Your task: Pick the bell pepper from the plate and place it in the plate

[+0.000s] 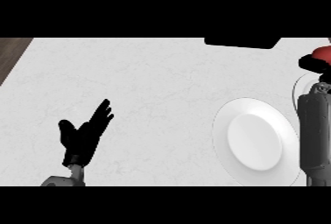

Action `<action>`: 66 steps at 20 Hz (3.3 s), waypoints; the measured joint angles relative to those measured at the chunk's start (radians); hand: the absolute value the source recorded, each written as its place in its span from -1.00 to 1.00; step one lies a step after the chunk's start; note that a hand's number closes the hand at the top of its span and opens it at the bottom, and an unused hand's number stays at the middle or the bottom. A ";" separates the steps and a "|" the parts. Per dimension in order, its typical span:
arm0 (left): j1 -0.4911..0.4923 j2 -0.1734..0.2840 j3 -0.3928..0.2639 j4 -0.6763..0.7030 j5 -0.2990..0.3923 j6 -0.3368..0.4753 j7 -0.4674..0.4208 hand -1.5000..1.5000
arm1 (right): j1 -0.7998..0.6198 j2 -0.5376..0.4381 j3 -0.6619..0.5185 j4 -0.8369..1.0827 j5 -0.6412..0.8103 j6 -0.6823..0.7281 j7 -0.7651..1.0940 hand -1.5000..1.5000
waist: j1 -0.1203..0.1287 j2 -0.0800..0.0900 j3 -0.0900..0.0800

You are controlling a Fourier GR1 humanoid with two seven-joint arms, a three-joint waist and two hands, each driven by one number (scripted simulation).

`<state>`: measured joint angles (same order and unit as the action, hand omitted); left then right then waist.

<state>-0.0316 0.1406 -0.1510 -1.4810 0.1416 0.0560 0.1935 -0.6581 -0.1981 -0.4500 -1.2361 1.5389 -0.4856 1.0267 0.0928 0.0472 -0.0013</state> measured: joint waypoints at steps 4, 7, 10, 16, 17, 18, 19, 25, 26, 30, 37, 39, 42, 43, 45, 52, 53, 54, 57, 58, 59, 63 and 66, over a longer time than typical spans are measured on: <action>-0.013 -0.006 -0.008 0.008 -0.001 -0.002 0.011 0.00 | -0.055 0.008 -0.072 0.044 0.158 -0.075 0.053 1.00 | 0.012 0.001 0.002; -0.012 -0.006 -0.010 0.008 -0.005 0.001 0.022 0.00 | -0.069 0.014 -0.129 0.079 0.276 -0.117 0.075 1.00 | 0.007 -0.004 0.004; -0.008 0.002 0.000 0.008 0.000 -0.001 0.031 0.00 | -0.071 0.018 -0.190 0.110 0.383 -0.152 0.094 1.00 | -0.002 -0.009 0.004; 0.013 0.000 0.010 0.004 0.002 0.008 0.023 0.00 | -0.038 0.020 -0.321 0.145 0.539 -0.238 0.110 1.00 | -0.023 -0.019 0.006; 0.011 0.000 0.010 0.002 0.004 0.008 0.035 0.00 | -0.034 0.020 -0.341 0.154 0.552 -0.257 0.109 1.00 | -0.027 -0.020 0.006; 0.014 -0.001 0.011 0.004 0.001 0.013 0.036 0.00 | -0.033 0.016 -0.362 0.164 0.560 -0.274 0.108 1.00 | -0.031 -0.022 0.007; 0.017 0.002 0.012 -0.001 0.002 0.009 0.036 0.00 | -0.029 0.015 -0.381 0.174 0.573 -0.294 0.108 1.00 | -0.033 -0.023 0.007; 0.024 -0.011 0.016 0.013 -0.008 0.025 0.026 0.00 | -0.017 -0.005 -0.483 0.243 0.585 -0.407 0.089 1.00 | -0.053 -0.033 0.008; 0.024 -0.006 0.025 0.021 -0.004 0.020 0.019 0.00 | -0.017 -0.016 -0.498 0.258 0.575 -0.428 0.081 1.00 | -0.056 -0.034 0.009; 0.040 -0.004 0.027 0.011 -0.005 0.017 0.005 0.00 | -0.015 -0.044 -0.596 0.338 0.471 -0.449 0.081 -1.00 | -0.065 -0.038 0.009; 0.042 -0.005 0.036 0.012 0.000 0.014 0.011 0.00 | -0.036 -0.155 -0.664 0.614 0.173 -0.505 -0.030 -1.00 | -0.071 -0.041 0.009; 0.039 0.001 0.042 0.010 0.004 0.009 0.022 0.00 | -0.035 -0.174 -0.661 0.666 0.081 -0.552 -0.108 -1.00 | -0.071 -0.041 0.009; 0.056 -0.004 0.039 0.001 0.001 0.010 0.006 0.00 | -0.026 -0.179 -0.642 0.685 -0.036 -0.625 -0.238 -1.00 | -0.073 -0.043 0.009; 0.056 -0.003 0.040 0.001 0.003 0.006 0.006 0.00 | -0.028 -0.182 -0.636 0.681 -0.070 -0.647 -0.276 -1.00 | -0.074 -0.043 0.010; 0.058 -0.001 0.042 0.002 0.002 0.006 0.009 0.00 | -0.025 -0.181 -0.620 0.658 -0.130 -0.697 -0.343 -1.00 | -0.076 -0.044 0.010; 0.072 -0.010 0.043 -0.003 -0.013 0.023 0.003 0.00 | 0.034 -0.102 -0.531 0.500 -0.392 -0.802 -0.481 -1.00 | -0.092 -0.053 0.008; 0.081 -0.008 0.043 -0.014 -0.011 0.023 0.010 0.00 | 0.050 -0.078 -0.505 0.454 -0.434 -0.803 -0.490 -1.00 | -0.095 -0.055 0.007; 0.082 -0.010 0.043 -0.013 -0.013 0.025 0.015 0.00 | 0.070 -0.052 -0.475 0.405 -0.476 -0.805 -0.501 -1.00 | -0.099 -0.056 0.007; 0.083 -0.009 0.048 -0.010 -0.013 0.024 0.016 0.00 | 0.158 0.028 -0.372 0.248 -0.597 -0.801 -0.533 -1.00 | -0.105 -0.058 0.006; 0.077 -0.010 0.051 -0.008 -0.015 0.028 0.020 0.00 | 0.182 0.056 -0.341 0.201 -0.622 -0.796 -0.538 -1.00 | -0.105 -0.058 0.006; 0.079 -0.012 0.048 -0.017 -0.016 0.030 0.028 0.00 | 0.220 0.082 -0.307 0.148 -0.651 -0.788 -0.545 -1.00 | -0.106 -0.058 0.005; 0.088 -0.014 0.050 -0.026 -0.014 0.022 0.025 0.00 | 0.348 0.153 -0.166 -0.009 -0.710 -0.771 -0.528 -1.00 | -0.103 -0.057 0.004; 0.068 -0.017 0.057 -0.002 -0.015 0.018 0.026 0.00 | 0.447 0.176 -0.033 -0.066 -0.712 -0.781 -0.477 -1.00 | -0.100 -0.056 0.004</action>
<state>0.0366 0.1240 -0.0936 -1.4826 0.1267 0.0738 0.2199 -0.2116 -0.0218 -0.4828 -1.3025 0.8273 -1.2662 0.5492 -0.0072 -0.0088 0.0027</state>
